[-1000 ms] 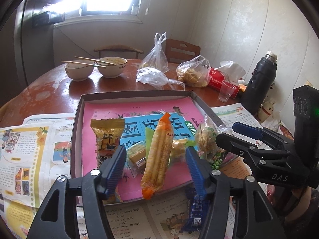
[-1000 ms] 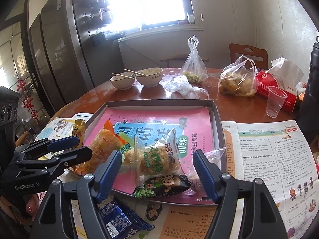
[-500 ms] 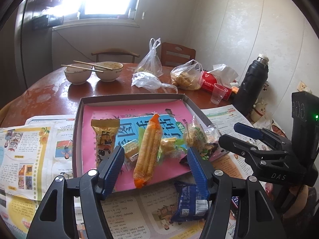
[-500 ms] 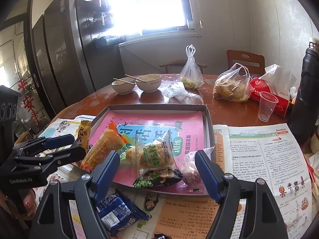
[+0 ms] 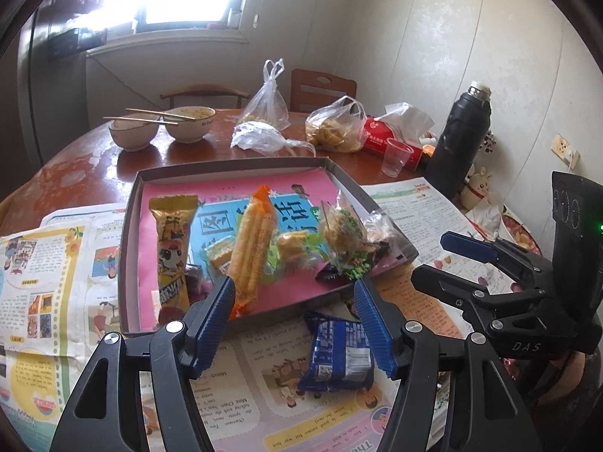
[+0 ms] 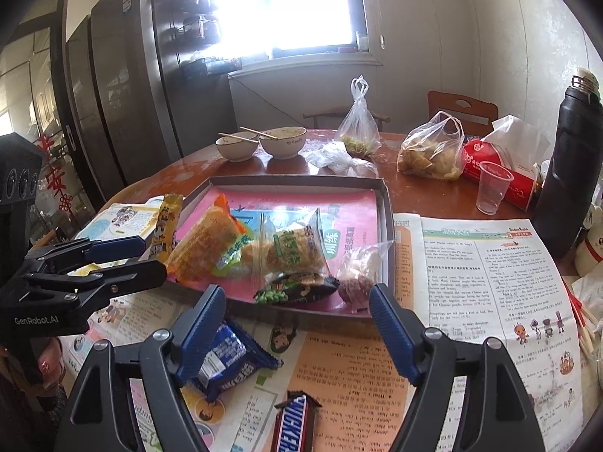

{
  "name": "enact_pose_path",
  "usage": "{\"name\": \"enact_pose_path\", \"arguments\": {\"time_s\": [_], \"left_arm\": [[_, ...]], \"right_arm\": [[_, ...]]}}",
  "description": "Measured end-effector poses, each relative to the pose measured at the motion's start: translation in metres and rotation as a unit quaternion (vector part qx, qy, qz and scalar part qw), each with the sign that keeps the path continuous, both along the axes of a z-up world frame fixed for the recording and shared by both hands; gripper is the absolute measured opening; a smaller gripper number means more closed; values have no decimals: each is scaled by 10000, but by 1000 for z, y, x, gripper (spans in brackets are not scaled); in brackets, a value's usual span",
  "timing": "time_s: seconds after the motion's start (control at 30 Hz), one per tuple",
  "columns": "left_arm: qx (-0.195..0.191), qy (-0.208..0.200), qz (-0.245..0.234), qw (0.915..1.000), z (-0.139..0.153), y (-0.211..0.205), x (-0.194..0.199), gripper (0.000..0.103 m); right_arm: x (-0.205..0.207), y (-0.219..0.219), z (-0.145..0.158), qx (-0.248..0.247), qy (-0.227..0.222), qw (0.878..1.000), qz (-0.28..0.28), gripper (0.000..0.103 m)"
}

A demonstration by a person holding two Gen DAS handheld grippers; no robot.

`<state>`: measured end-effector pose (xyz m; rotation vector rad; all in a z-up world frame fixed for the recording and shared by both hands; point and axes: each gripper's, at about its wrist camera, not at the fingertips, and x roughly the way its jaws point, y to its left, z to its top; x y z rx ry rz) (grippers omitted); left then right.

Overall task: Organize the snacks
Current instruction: 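Withdraw both open grippers toward the blue biscuit pack and Snickers bar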

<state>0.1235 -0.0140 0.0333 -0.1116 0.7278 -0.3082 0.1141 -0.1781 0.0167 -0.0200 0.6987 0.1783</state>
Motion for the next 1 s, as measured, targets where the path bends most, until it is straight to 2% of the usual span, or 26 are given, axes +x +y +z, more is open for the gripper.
{"name": "enact_pose_path", "arguments": {"time_s": [0.2, 0.43, 0.9, 1.0], "left_arm": [[87, 96, -105, 9999, -7, -9, -5, 67], [210, 200, -167, 9994, -16, -20, -12, 67], [222, 405, -279, 9985, -28, -32, -15, 67], [237, 476, -303, 9981, -32, -35, -14, 67]], "right_arm": [[-18, -1, -13, 17, 186, 9998, 52, 78], [-37, 0, -31, -194, 415, 9989, 81, 78], [-54, 1, -56, -437, 746, 9961, 149, 78], [-54, 2, -61, -494, 798, 9954, 193, 73]]}}
